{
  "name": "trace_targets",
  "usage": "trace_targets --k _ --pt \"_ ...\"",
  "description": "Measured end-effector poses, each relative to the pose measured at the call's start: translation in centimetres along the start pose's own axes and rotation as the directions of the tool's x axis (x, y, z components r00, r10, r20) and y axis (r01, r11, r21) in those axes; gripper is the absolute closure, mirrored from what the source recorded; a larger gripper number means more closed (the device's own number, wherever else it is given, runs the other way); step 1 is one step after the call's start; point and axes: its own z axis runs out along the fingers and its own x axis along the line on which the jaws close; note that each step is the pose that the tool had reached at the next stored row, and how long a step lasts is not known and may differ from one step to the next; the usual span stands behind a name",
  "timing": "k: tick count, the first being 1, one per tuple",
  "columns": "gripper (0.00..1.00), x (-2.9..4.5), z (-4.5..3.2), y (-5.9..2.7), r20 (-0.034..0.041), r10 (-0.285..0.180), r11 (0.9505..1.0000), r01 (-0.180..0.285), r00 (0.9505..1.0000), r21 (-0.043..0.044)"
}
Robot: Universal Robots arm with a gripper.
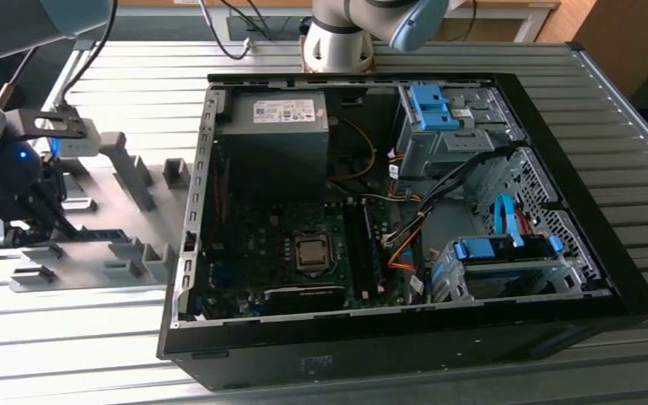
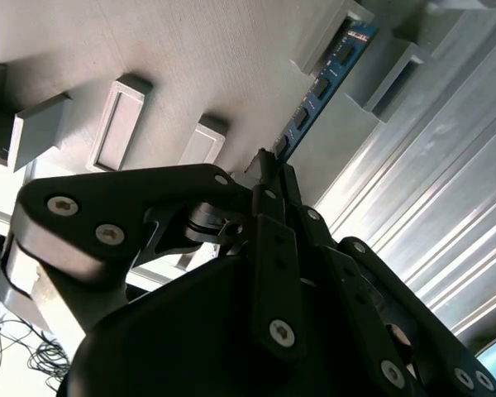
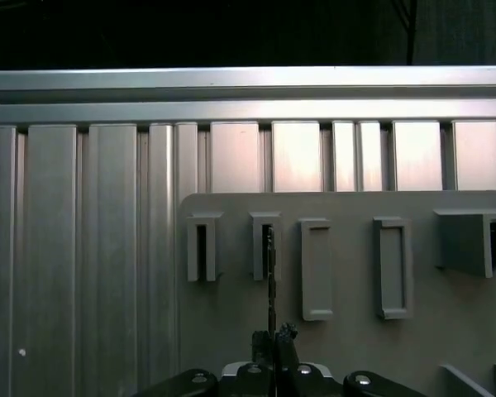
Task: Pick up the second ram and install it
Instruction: 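Pick up the second ram and move it above second insertion slot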
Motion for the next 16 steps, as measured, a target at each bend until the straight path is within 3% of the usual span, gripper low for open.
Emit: trace_targets --k 16 --pt "0.86 -0.01 -0.44 0.01 0.0000 0.000 1.0000 0.000 1.0000 0.0000"
